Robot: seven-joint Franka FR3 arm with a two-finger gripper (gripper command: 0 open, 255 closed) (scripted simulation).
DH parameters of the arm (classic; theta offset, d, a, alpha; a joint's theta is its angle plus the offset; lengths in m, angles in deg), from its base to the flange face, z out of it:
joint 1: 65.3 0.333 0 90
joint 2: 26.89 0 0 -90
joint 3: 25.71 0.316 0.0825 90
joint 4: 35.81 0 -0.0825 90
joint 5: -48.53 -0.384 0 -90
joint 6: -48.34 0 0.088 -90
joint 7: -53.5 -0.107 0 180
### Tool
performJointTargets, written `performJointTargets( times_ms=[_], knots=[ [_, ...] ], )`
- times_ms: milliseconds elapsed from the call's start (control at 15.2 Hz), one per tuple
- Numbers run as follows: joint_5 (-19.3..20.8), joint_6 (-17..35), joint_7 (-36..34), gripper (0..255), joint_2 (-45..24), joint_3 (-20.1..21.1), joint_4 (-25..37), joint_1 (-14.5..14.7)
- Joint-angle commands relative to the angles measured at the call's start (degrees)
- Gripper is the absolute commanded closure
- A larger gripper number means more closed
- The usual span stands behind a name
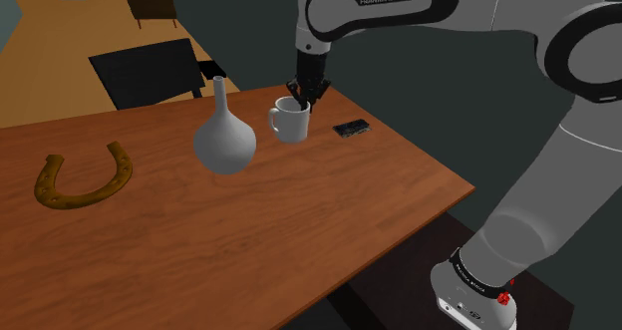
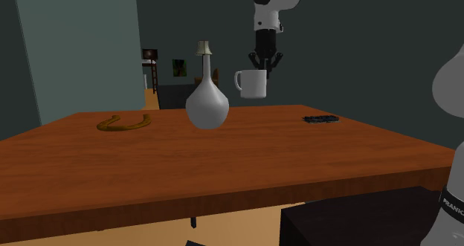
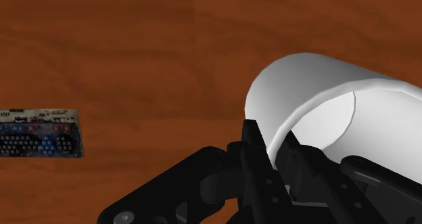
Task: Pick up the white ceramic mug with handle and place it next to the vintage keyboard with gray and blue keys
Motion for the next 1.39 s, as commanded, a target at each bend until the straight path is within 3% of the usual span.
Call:
performJointTargets(
  times_ms=[0, 792, 1122, 1320],
  knots=[
    [0.6, -0.2, 2.0, 255, -1.5, -1.0, 1.6, -1.1],
    [4.9, -3.3, 12.7, 255, -16.0, -6.2, 18.7, -6.1],
    [6.6, -7.0, 16.9, 255, -24.9, -8.1, 31.2, -7.2],
    [7.7, -10.7, 19.5, 255, -31.9, -9.2, 42.0, -7.3]
  ],
)
